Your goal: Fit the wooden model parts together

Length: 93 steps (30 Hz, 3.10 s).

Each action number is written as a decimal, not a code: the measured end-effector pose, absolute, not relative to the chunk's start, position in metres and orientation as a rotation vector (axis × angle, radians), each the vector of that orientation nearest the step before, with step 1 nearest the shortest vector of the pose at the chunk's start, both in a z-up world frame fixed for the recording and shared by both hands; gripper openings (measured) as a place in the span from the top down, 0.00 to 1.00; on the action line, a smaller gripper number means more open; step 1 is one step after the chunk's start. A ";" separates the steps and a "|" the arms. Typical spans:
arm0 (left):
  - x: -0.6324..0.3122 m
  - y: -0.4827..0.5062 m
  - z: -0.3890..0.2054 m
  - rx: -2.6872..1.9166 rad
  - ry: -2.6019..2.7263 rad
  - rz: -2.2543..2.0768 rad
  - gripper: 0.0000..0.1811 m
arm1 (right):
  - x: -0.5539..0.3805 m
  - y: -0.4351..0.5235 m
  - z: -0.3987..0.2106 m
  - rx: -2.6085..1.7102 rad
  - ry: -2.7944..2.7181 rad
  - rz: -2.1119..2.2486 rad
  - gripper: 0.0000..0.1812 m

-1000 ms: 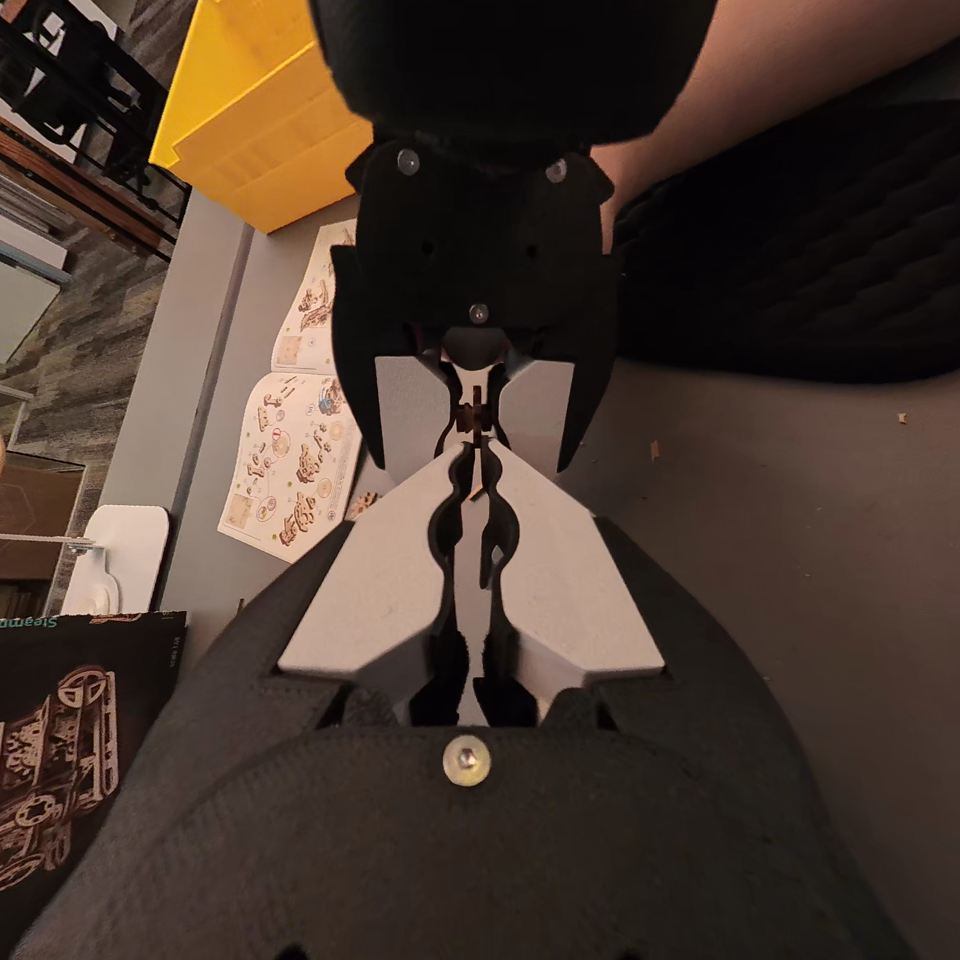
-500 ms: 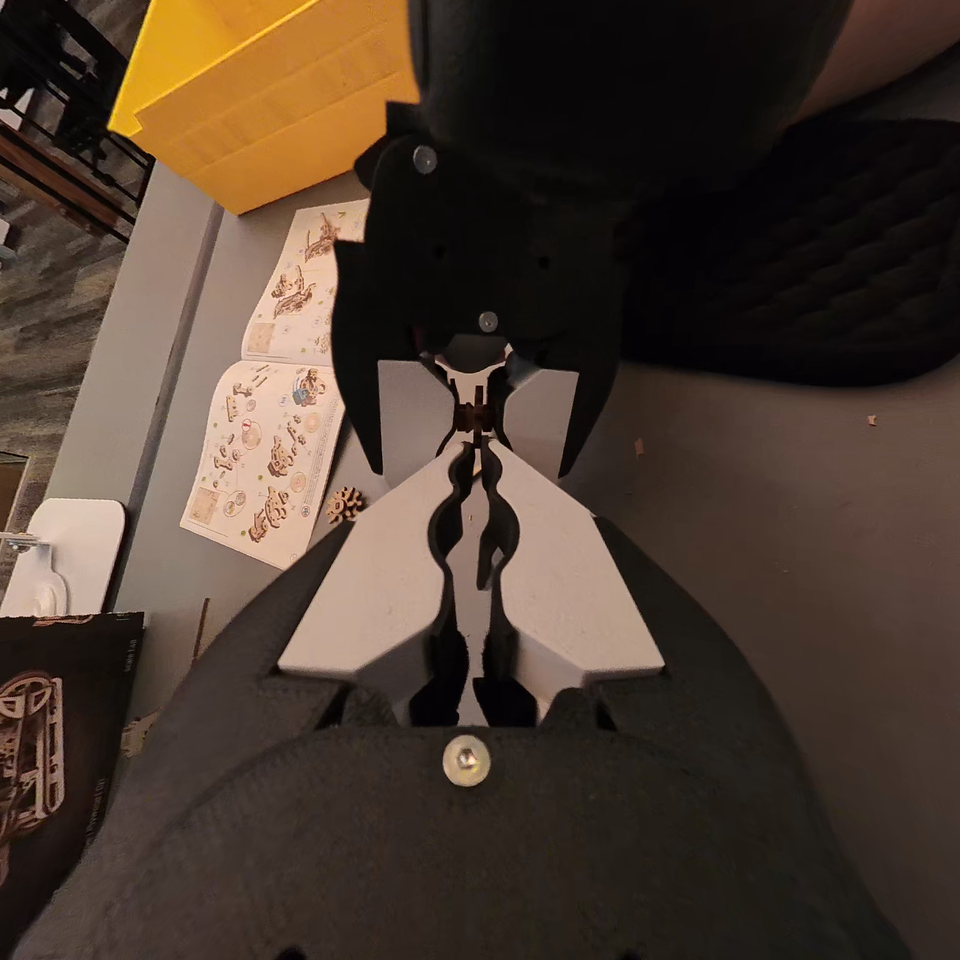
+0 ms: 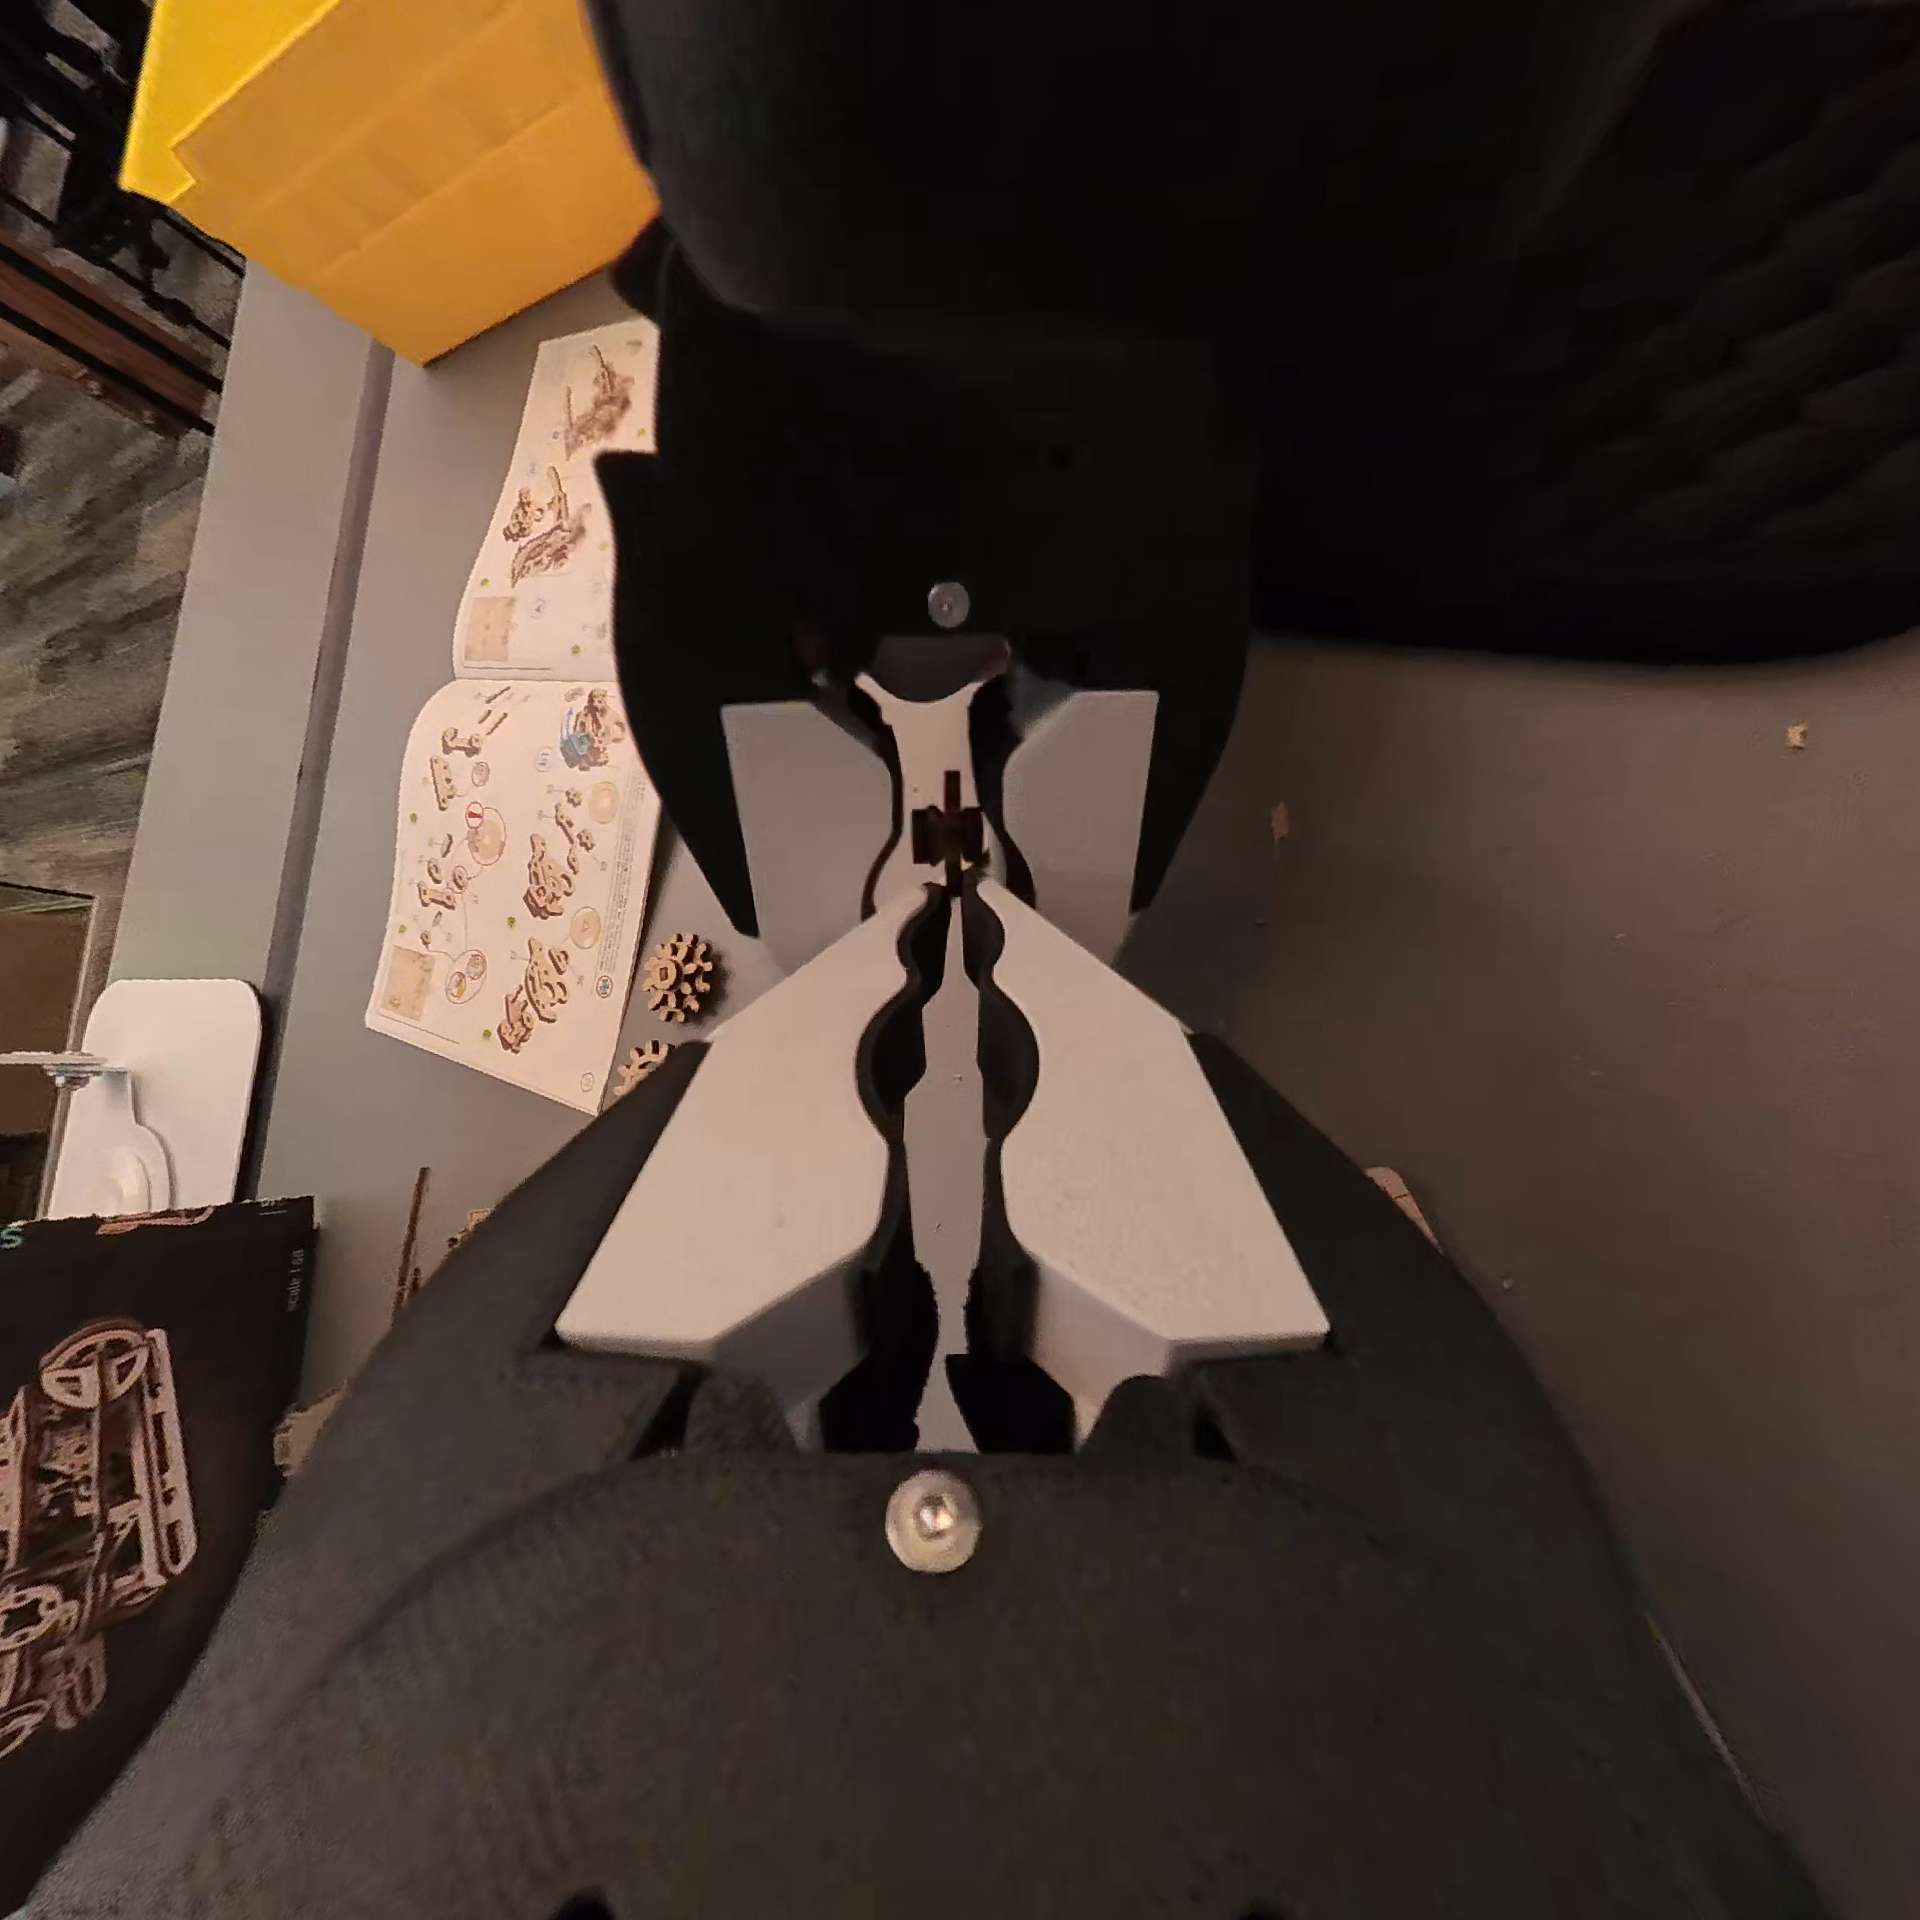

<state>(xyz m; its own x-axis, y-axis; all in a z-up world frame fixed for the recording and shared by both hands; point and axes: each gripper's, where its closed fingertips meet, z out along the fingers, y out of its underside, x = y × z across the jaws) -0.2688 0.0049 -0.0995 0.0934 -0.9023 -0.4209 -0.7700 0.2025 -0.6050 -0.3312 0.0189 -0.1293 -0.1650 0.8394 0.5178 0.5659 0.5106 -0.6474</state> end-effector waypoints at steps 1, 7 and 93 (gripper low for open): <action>-0.269 0.005 -0.099 -1.591 1.688 -0.220 0.99 | -0.331 0.021 -0.129 -1.156 -1.849 0.365 0.91; -0.270 0.004 -0.102 -1.621 1.693 -0.245 0.99 | -0.331 0.022 -0.135 -1.143 -1.860 0.318 0.93; -0.270 -0.031 0.009 -1.056 1.368 -0.558 1.00 | -0.274 -0.035 0.016 -0.723 -1.456 0.831 0.99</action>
